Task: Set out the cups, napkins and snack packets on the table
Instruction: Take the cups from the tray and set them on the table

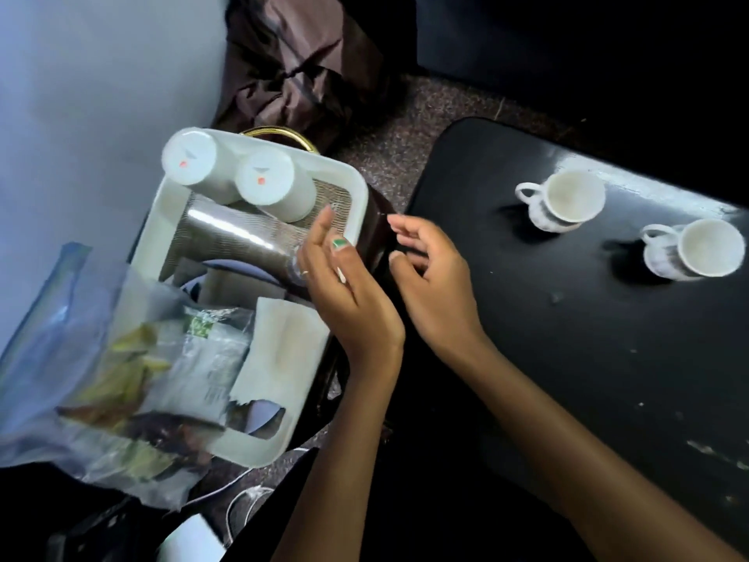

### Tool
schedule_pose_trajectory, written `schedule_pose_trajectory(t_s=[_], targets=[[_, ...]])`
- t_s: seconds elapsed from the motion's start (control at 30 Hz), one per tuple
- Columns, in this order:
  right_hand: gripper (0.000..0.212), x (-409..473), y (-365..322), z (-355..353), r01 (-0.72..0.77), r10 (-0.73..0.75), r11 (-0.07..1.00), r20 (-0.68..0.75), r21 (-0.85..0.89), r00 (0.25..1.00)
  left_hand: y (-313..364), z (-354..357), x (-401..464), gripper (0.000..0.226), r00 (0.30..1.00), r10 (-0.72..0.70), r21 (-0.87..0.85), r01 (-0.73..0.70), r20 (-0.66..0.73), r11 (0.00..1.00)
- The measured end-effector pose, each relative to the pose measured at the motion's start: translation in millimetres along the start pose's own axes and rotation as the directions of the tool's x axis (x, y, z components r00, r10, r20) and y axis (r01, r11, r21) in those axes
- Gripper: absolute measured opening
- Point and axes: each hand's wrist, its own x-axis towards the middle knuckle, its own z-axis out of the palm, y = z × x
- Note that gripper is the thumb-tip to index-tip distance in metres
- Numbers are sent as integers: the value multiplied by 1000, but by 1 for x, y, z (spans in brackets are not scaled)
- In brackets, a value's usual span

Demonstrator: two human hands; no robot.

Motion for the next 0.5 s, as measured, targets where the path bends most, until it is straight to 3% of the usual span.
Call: schedule_pose_trajectory(t_s=[0.23,0.4,0.5], targets=[[44,49,-33,62,21,-8,997,164,-81,986,-13,-26,70,38,961,-256,-26,255,-103,967],[56,74,-37,88,-75,107,986,218,-148,970,-11,-31,91,50,883,-469,-1,469,18,883],[69,78,-32,96,-154,191,976,260,-154,947,-7,-32,103,32,795,-588,-93,603,150,792]])
